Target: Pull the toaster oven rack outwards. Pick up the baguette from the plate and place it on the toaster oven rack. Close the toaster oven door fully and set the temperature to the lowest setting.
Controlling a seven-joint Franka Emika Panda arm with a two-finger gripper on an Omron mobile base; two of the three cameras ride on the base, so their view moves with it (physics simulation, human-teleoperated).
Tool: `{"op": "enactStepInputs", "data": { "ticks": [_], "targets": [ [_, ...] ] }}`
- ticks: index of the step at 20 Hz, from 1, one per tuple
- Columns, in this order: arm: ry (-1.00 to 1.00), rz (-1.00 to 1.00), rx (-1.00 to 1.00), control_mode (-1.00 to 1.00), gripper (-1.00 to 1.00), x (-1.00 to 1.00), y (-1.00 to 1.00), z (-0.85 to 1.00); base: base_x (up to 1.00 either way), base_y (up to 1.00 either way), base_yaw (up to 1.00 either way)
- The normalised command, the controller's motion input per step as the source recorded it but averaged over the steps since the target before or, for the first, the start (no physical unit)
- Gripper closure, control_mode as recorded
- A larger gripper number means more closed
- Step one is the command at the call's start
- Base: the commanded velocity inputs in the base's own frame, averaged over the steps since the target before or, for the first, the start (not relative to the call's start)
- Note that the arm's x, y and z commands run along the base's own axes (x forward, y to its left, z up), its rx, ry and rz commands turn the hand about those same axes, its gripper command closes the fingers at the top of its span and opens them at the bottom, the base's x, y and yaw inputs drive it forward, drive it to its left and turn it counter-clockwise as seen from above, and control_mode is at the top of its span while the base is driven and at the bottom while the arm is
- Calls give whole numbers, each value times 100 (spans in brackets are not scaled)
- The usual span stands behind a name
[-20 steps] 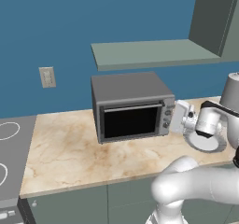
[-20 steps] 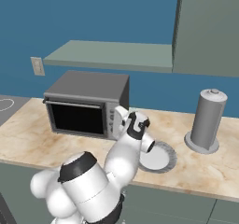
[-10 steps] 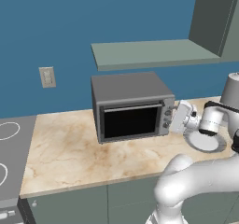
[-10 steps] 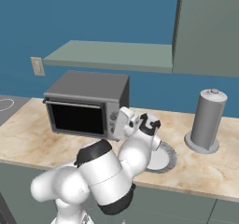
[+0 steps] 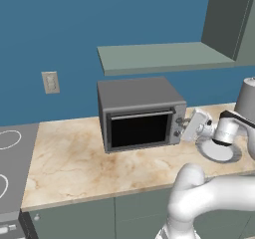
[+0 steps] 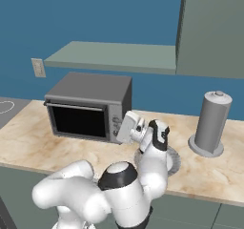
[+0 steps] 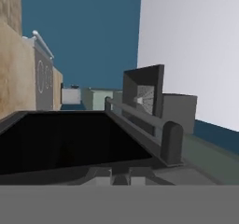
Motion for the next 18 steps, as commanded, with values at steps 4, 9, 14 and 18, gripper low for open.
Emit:
{"op": "enactStepInputs", "data": {
  "ticks": [4,9,14,18],
  "targets": [
    [-21,0,-14,-100,100,35,4,0,0,0,0],
    [-23,0,-11,-100,100,40,0,0,0,0,0],
    [-33,-2,-27,-100,100,40,0,0,0,0,0],
    [-35,-6,-42,-100,100,45,1,0,0,0,0]
  ]
}}
